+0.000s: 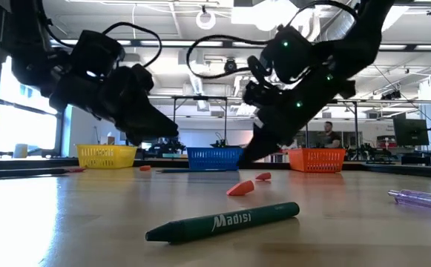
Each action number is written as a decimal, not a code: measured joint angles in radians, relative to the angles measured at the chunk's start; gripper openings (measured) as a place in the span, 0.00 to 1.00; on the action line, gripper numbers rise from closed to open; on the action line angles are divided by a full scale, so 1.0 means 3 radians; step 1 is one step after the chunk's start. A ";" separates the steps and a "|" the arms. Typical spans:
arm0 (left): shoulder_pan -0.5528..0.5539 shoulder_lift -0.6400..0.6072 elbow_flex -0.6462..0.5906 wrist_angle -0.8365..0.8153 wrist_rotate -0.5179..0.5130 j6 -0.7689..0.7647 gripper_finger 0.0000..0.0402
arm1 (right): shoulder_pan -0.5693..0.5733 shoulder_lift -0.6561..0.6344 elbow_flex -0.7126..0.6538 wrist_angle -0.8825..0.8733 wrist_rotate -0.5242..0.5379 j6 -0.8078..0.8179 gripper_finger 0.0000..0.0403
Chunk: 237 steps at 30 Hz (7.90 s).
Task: Sort crayons/erasers/pens/pencils in bins
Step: Put the orange eraser into the red bin, then put the violet pen into the orange bin
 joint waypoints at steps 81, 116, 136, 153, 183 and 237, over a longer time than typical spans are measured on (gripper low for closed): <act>-0.0822 0.0248 0.0442 0.0134 -0.1186 0.2538 0.12 | 0.0005 -0.0186 0.0345 0.0325 -0.0972 -0.0108 0.00; -0.1183 0.0248 0.0442 0.0296 -0.1653 0.3558 0.11 | 0.0005 -0.0191 0.0345 0.0420 -0.1173 0.0109 0.00; -0.1147 0.0248 0.0442 0.0231 -0.1888 0.3343 0.00 | 0.0057 -0.0748 0.0349 -0.0291 -0.1155 -0.0160 0.44; -0.1285 -0.1149 0.0442 -0.2134 -0.1635 0.1878 0.00 | 0.0017 -0.0937 -0.0732 0.1445 -0.1013 -0.0777 0.04; -0.4073 -0.0769 0.2371 -0.6999 -0.0592 -0.2441 0.00 | -0.0082 -0.0936 -0.1114 0.2443 -0.0613 -0.0701 0.00; -0.3830 -0.1084 0.2359 -0.6623 -0.1398 -0.1865 0.08 | -0.0623 -0.0936 -0.1109 0.2972 -0.0989 -0.0933 0.00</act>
